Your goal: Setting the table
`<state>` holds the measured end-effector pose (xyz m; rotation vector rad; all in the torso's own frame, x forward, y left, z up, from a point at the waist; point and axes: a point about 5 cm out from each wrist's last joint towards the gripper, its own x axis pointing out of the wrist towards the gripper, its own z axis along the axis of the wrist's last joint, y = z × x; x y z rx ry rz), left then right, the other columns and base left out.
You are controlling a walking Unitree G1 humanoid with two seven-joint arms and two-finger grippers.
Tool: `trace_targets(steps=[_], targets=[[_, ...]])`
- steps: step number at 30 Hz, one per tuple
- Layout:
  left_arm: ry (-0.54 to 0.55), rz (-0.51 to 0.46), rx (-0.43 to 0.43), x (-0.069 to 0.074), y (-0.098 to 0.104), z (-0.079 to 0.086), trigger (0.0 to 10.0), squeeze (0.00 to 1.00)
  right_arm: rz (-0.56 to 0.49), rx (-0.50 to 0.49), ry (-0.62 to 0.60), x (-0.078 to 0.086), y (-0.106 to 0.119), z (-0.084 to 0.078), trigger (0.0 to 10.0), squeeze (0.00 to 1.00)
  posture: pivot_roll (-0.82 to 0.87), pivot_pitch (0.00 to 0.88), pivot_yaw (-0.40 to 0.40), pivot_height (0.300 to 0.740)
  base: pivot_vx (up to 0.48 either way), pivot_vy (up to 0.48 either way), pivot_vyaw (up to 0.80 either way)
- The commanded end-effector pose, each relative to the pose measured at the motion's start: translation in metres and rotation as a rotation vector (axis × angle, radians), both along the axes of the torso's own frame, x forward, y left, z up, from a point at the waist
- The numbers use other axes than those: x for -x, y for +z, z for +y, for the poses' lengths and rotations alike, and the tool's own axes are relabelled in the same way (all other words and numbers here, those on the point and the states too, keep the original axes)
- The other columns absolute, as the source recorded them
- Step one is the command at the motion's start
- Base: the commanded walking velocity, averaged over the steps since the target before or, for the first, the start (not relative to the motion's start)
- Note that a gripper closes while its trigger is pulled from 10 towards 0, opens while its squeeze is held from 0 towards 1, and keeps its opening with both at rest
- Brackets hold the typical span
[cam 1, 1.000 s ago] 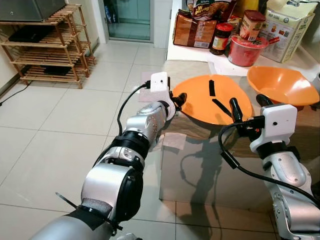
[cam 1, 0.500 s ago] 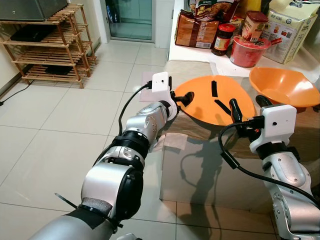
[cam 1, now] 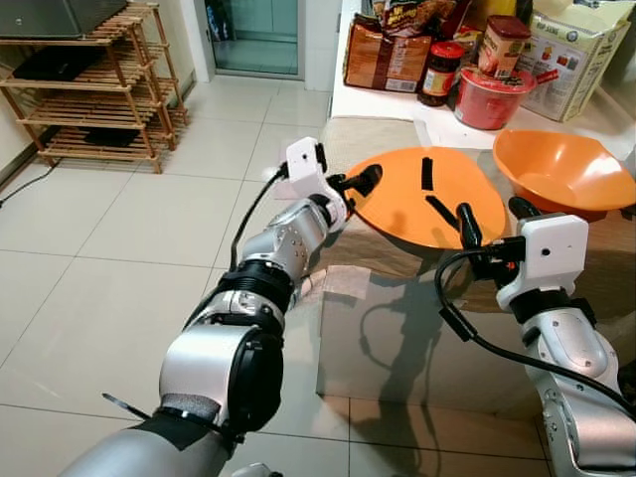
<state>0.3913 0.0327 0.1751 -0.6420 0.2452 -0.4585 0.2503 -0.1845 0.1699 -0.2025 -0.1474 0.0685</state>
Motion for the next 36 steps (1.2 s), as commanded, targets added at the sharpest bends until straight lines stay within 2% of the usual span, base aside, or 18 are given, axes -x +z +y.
trace_targets(steps=[1,6,9,11,12,15,17,20,23,25,28,31,36], targets=[[-0.034,-0.076,0.003,0.000,0.018,-0.013,10.0,1.00,-0.004,-0.007,-0.011,0.001,0.002,-0.003,10.0,0.00,-0.10,0.000,0.010,0.740,0.000,0.000,0.00],[-0.036,-0.155,-0.062,0.000,0.024,-0.015,10.0,1.00,-0.003,-0.006,-0.011,0.001,0.002,-0.003,10.0,0.00,-0.10,0.000,0.011,0.740,0.000,0.000,0.00],[-0.011,-0.216,-0.129,-0.001,0.027,-0.013,10.0,1.00,-0.003,-0.007,-0.013,0.001,0.002,-0.003,10.0,0.00,-0.10,0.000,0.012,0.740,0.000,0.000,0.00],[0.021,-0.293,-0.212,-0.001,0.031,-0.010,10.0,1.00,-0.003,-0.006,-0.015,0.002,0.002,-0.003,10.0,0.00,-0.10,0.000,0.012,0.740,0.000,0.000,0.00],[0.030,-0.339,-0.248,0.000,0.034,-0.010,10.0,0.00,-0.004,-0.006,-0.018,0.002,0.002,-0.003,10.0,0.00,-0.10,0.000,0.013,0.740,0.000,0.000,0.00],[0.048,-0.446,-0.328,0.003,0.038,-0.012,10.0,0.00,-0.022,-0.009,-0.050,0.001,0.004,-0.006,10.0,0.00,-0.10,0.000,0.014,0.740,0.000,0.000,0.00],[0.049,-0.458,-0.333,0.004,0.038,-0.013,10.0,0.00,-0.031,-0.013,-0.066,0.001,0.005,-0.008,10.0,0.00,-0.10,0.000,0.014,0.740,0.000,0.000,0.00],[0.044,-0.529,-0.402,0.010,0.034,-0.018,10.0,0.00,-0.074,-0.006,-0.141,0.001,0.010,-0.016,10.0,0.00,-0.10,0.000,0.012,0.740,0.000,0.000,0.00],[0.038,-0.552,-0.405,0.013,0.032,-0.020,10.0,0.00,-0.084,-0.002,-0.203,0.001,0.010,-0.023,10.0,0.00,-0.10,0.000,0.012,0.740,0.000,0.000,0.00],[0.018,-0.638,-0.429,0.019,0.029,-0.019,0.0,0.00,-0.073,-0.004,-0.223,0.001,0.006,-0.025,10.0,0.00,-0.09,0.000,0.015,0.740,0.000,0.000,0.00],[0.011,-0.631,-0.432,0.020,0.026,-0.017,0.0,0.00,-0.064,-0.005,-0.215,0.001,0.004,-0.023,10.0,0.00,-0.09,0.000,0.015,0.740,0.000,0.000,0.00],[0.006,-0.639,-0.471,0.022,0.020,-0.010,0.0,0.00,-0.053,-0.009,-0.199,0.000,0.000,-0.020,10.0,0.00,-0.08,0.000,0.014,0.740,0.000,0.000,0.00],[-0.028,-0.650,-0.494,0.025,0.015,-0.009,0.0,0.00,-0.033,-0.018,-0.171,-0.003,-0.005,-0.016,10.0,0.00,-0.07,0.000,0.019,0.740,0.000,0.000,0.00]])
